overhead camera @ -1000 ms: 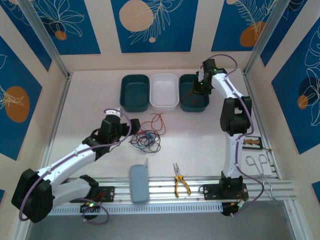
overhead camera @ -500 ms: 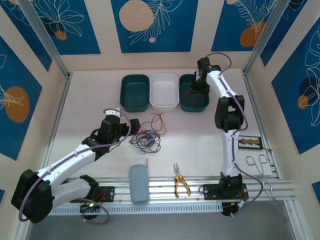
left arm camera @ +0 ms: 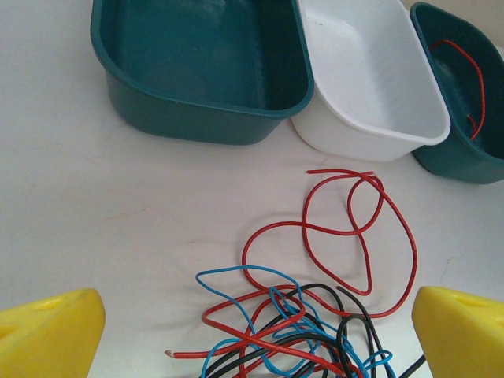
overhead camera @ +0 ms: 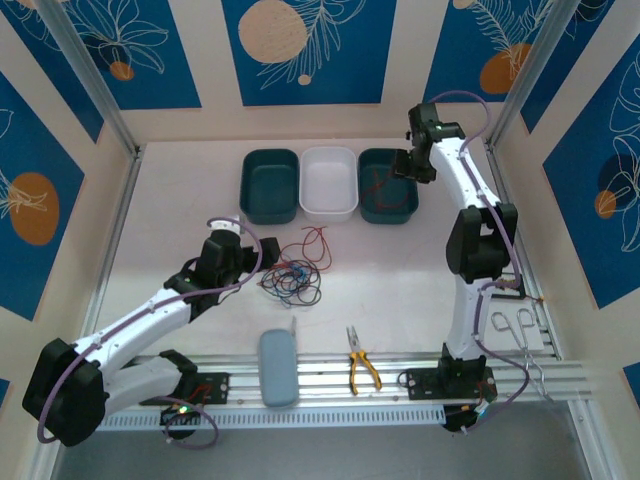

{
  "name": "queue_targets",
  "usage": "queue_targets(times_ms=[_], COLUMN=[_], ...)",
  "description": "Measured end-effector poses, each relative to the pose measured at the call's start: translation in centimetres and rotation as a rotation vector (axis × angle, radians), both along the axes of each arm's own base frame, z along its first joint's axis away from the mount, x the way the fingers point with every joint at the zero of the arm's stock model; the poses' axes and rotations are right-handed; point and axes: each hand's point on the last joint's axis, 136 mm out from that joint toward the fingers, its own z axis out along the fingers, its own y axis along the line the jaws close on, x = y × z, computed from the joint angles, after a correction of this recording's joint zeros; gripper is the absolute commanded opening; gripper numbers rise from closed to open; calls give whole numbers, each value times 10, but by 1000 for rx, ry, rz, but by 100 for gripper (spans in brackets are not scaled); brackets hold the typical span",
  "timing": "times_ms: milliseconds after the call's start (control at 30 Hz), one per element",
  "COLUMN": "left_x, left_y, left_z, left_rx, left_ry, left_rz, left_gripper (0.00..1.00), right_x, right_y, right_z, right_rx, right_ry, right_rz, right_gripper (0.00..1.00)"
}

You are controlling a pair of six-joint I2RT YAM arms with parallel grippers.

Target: Untangle the cables

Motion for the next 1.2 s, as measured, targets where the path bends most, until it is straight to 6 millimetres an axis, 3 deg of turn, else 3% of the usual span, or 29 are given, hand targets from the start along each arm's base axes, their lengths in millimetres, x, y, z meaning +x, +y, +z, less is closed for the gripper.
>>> queue_targets(times_ms=[167,267,367,500,633,767,933,1200], left_x=[0,0,1,0,0,0,-1,-2], left_y=[0,1,1,3,3,3,1,-1], left_z=[0,0,0,-1,-5,-11,-19,-19], left_rx=[-2,-4,-5,-5,-5,5,3,-10], left_ry=[0,1,1,7,22,41,68,76], left_rz=[1,7,14,22,29,28,23,25], left_gripper=[100,100,100,100,100,100,100,100], right_x=[-26,-45,-68,-104,-138,-162,-166,-169], right_y=[7,22,48,99,145,173,190,199], right_z=[8,18,29,32,14,-7,-38,-85], right_rx=[39,75,109,142,147,167,184,182], right_ry=[-3,-16,-35,-35,16,75,154,254], right_rz=[-12,-2,36,130,219,279,300,309], right_gripper=[51,51,50,50,51,53,53,53])
